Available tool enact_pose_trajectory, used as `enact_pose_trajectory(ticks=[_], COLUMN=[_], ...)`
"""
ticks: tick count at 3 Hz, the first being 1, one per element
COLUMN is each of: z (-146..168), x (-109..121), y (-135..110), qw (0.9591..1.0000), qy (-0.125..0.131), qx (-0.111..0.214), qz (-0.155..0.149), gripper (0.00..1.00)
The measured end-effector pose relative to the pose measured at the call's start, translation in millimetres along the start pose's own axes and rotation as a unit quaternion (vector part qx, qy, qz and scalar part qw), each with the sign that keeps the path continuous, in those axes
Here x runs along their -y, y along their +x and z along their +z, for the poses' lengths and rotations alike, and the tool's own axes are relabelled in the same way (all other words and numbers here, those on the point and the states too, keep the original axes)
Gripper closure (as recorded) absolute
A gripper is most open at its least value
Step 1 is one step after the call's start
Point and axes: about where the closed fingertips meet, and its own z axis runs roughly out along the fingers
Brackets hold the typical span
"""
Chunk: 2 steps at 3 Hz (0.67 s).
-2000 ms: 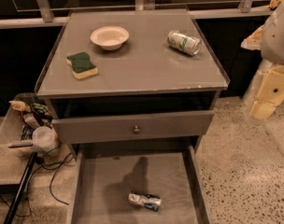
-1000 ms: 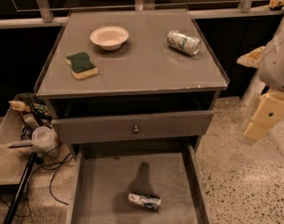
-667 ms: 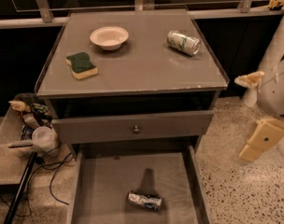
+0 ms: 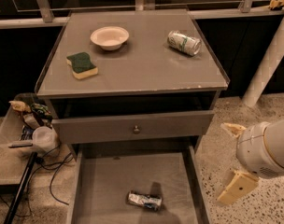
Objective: Pick redbull can from middle drawer and place on counter
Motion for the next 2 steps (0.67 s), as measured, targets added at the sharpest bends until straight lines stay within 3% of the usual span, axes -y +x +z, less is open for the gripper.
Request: enact_pose_trajectory(ticks=[1,2], z=[0.0,29.8], x=[0.0,-19.1], y=[0.0,2.5], qw=[1.0000,0.9993], qy=[0.000,-0.029], qx=[0.000,-0.005], qz=[0.000,0.022], gripper=[0.00,0.00])
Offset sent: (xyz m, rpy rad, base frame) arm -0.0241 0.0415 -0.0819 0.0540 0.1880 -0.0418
